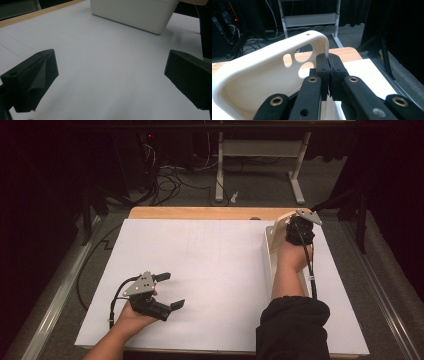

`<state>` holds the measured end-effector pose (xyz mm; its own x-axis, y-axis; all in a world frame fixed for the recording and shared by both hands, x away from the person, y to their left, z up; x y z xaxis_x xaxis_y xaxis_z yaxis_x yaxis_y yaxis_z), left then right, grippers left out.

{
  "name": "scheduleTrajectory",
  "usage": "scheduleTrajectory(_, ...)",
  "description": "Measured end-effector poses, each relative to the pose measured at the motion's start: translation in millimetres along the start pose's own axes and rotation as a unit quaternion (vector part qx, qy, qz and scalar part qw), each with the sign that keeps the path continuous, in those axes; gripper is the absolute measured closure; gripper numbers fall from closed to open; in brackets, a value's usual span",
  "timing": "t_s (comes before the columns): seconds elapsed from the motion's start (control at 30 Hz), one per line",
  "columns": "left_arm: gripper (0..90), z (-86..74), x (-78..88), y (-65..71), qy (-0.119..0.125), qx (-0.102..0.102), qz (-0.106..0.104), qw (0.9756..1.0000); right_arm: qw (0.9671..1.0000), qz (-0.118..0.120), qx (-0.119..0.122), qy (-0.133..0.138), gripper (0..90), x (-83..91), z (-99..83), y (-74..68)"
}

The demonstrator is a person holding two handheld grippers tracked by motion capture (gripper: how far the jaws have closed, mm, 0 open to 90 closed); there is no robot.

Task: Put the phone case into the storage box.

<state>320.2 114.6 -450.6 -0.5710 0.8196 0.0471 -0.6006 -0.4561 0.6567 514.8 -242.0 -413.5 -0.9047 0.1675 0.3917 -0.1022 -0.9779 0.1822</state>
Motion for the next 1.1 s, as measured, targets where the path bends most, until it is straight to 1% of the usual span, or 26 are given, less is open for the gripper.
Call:
scheduleTrajectory(0.07, 0.2, -0.2, 0.0, -0.1, -0.001, -0.001, 0.0, 1.0, 1.0, 0.0, -0.005, -0.001, 88.3, -0.7, 0.4, 0.5)
scheduleTrajectory(0.17, 0.2, -0.3, -0.1, 0.1, -0.001, -0.001, 0.0, 1.0, 1.0, 0.002, -0.005, -0.001, 87.6, -1.4, 0.6, 1.1)
scheduleTrajectory(0.33, 0.2, -0.7, -0.5, 0.1, -0.001, -0.001, 0.0, 1.0, 0.9999, 0.006, -0.012, -0.002, 82.5, -2.5, 0.3, 1.8)
scheduleTrajectory(0.67, 0.2, -1.6, -0.8, 0.4, -0.004, -0.002, -0.001, 1.0, 0.9996, 0.007, -0.027, -0.006, 78.3, -2.1, 1.6, 5.7)
scheduleTrajectory(0.87, 0.2, -1.7, -0.8, 0.6, -0.004, -0.003, -0.001, 1.0, 0.9997, 0.008, -0.024, 0.0, 77.2, -0.2, 7.7, 4.8)
scheduleTrajectory(1.0, 0.2, -1.9, -0.8, 0.7, -0.005, -0.003, -0.001, 1.0, 0.9997, 0.011, -0.021, 0.003, 74.8, 0.6, 9.9, 3.3)
scheduleTrajectory(1.1, 0.2, -2.0, -0.9, 0.8, -0.005, -0.002, -0.002, 1.0, 0.9997, 0.018, -0.017, 0.004, 71.8, 0.0, 9.7, 1.7)
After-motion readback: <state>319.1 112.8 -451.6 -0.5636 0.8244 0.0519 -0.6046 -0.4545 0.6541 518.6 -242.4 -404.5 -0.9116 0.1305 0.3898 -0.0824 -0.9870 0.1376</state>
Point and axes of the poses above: each handheld gripper's, and its own axes: x roughly backward along the jaws, z roughly out of its top, y roughly to its right, the point moved 6 cm from there along -x, roughly forward along the jaws, and after that the axes turned 12 degrees about x, right-handed, at the moved point
